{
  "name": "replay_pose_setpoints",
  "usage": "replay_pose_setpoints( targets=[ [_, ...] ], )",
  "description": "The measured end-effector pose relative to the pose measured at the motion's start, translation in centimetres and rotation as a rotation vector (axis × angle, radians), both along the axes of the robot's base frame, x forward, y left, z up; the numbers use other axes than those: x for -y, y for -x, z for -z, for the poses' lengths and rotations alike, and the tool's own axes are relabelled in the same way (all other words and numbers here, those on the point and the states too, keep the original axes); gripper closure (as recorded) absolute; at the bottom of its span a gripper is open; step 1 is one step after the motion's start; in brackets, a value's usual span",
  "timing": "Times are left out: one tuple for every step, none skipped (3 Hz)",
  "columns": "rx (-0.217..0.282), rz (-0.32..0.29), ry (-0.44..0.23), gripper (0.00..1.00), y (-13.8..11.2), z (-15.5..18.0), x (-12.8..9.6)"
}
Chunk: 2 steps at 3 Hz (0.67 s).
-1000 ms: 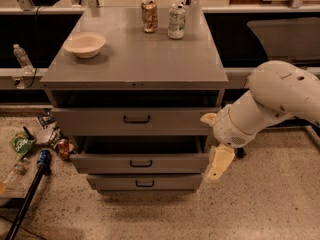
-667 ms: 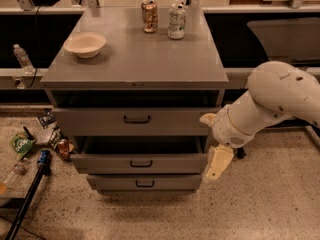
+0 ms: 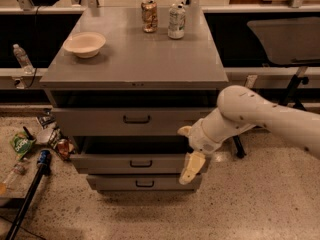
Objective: Open middle drawer
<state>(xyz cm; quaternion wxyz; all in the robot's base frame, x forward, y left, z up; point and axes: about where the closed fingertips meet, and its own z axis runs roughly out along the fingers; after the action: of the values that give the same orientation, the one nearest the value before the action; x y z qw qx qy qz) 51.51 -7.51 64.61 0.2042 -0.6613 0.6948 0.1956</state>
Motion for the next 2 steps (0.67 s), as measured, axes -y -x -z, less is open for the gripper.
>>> replay_pose_setpoints(
  targets=[
    [-0.031, -0.044, 0.001, 0.0, -2.2, 7.7, -2.9],
    [-0.001, -0.015, 0.007, 0.0, -4.2, 12.3, -3.5]
  ],
)
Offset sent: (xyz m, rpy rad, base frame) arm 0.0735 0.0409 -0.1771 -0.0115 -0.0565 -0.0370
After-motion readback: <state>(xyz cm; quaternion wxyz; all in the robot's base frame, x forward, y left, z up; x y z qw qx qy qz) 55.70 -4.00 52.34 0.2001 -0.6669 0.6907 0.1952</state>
